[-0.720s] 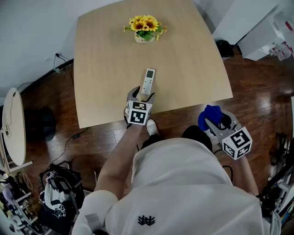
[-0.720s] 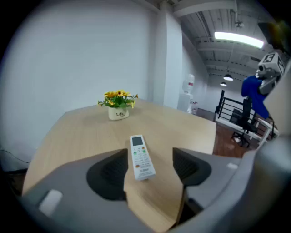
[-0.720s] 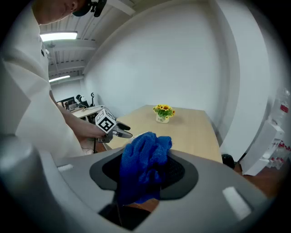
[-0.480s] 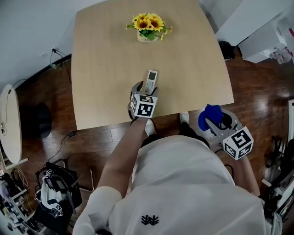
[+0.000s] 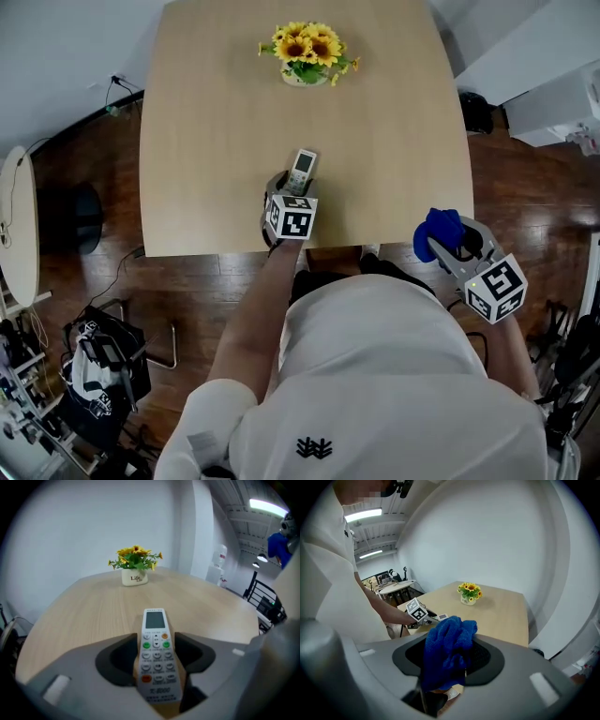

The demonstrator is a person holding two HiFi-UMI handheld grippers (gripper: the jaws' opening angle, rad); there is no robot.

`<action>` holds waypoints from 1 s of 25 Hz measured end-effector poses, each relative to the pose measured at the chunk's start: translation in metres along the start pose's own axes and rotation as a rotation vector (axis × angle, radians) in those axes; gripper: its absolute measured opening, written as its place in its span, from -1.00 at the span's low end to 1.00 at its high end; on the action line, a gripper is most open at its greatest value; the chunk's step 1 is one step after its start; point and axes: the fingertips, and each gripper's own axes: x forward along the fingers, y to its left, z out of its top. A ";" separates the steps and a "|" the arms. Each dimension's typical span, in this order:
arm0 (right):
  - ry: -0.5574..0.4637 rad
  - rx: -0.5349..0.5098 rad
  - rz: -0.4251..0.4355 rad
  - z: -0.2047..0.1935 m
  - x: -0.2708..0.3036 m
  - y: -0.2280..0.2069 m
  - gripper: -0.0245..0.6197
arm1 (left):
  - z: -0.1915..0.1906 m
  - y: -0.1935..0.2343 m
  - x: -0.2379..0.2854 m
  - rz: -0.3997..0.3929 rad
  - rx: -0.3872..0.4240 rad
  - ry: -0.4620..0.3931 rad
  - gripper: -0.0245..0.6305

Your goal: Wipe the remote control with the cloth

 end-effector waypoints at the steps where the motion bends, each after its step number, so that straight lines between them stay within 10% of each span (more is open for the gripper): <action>1: 0.005 0.000 0.007 -0.002 0.000 -0.006 -0.34 | -0.003 0.000 0.001 0.005 -0.007 0.000 -0.13; 13: -0.010 -0.028 0.053 0.000 0.014 -0.041 -0.34 | 0.002 0.001 -0.011 -0.011 -0.037 -0.084 -0.20; 25: -0.268 -0.126 0.049 0.118 0.022 -0.031 -0.34 | 0.135 -0.043 -0.139 -0.152 0.152 -0.433 -0.21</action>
